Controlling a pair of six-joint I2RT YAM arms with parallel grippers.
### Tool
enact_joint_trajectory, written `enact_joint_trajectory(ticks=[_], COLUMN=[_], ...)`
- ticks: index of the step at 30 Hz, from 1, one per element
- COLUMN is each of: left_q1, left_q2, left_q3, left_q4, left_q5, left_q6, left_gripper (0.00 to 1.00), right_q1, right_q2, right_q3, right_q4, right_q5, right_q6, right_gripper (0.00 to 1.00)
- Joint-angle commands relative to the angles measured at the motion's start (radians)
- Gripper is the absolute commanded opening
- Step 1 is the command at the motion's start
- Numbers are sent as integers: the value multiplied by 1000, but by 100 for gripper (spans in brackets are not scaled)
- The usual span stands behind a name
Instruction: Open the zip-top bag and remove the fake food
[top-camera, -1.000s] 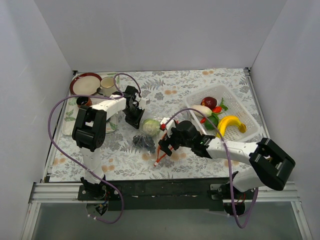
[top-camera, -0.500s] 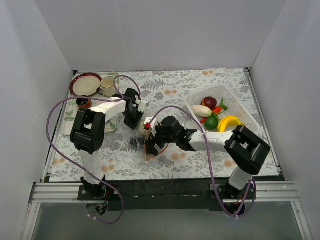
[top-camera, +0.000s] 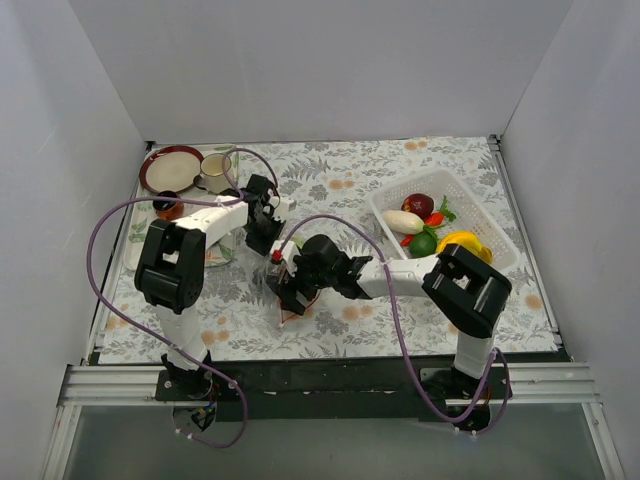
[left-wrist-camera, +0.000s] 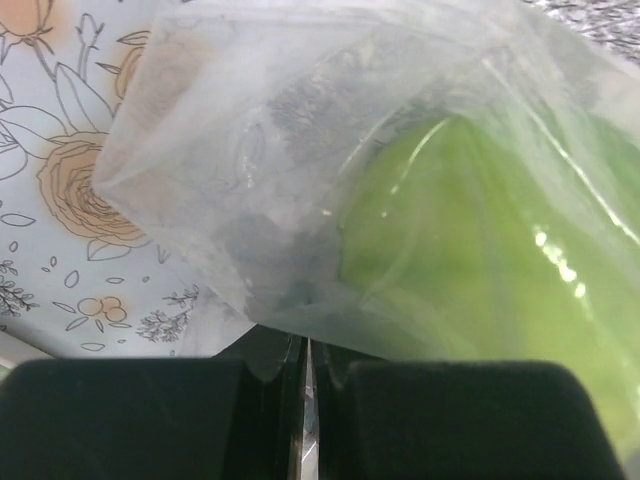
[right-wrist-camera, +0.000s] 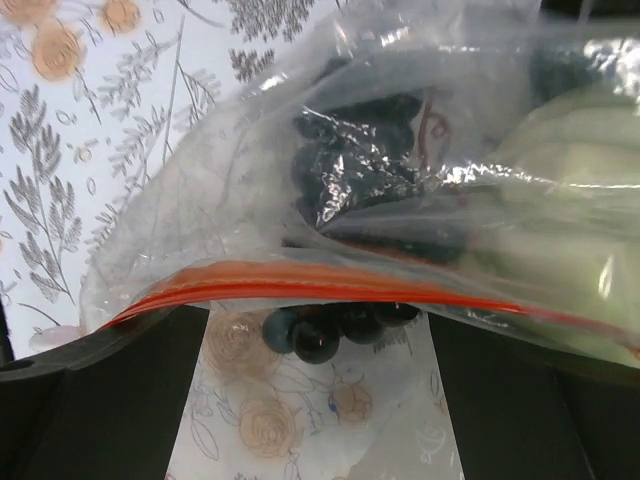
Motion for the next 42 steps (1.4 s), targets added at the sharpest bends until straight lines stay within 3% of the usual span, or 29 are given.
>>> enact_joint_trajectory(ticks=[1,3,4,6,7,9,10,11,20,30,39,42], left_q1=[-20,-20,-20,-20,-20,-20,-20,-20,0,17,18,18], left_q2=[-85,-81,-76,-73,-70,-70,-72,-73,-67,-18,25,30], left_q3=[-9,-6,-5,-1,-1,-6,-11,-15,-38,-23,14,34], left_q4=[-32,-38,-40,-41,-41,-38,-37,-34,-2,15,11,2], left_q5=[65,60,57,51,46,33,22,13,-36,-46,-36,-35], left_q6=[9,17,18,26,29,41,47,50,75,81,81,81], left_gripper=[0,0,0,0,0,0,0,0,0,0,0,0], right_q1=[-15,-22,-25,-29,-28,-28,-28,-28,-29,-28,-83,-112], right_q2=[7,-1,-24,-51,-83,-117,-157,-179,-426,-751,-1024,-1073], right_q3=[-54,-63,-89,-114,-135,-151,-174,-188,-327,-389,-378,-381], right_q4=[-3,-23,-17,7,13,17,18,23,10,-169,-296,-267], right_q5=[65,68,73,85,112,130,146,163,245,367,737,1040], right_q6=[-42,-38,-36,-29,-27,-26,-27,-23,19,20,-50,-29], right_gripper=[95,85,70,53,39,26,11,2,1,1,1,1])
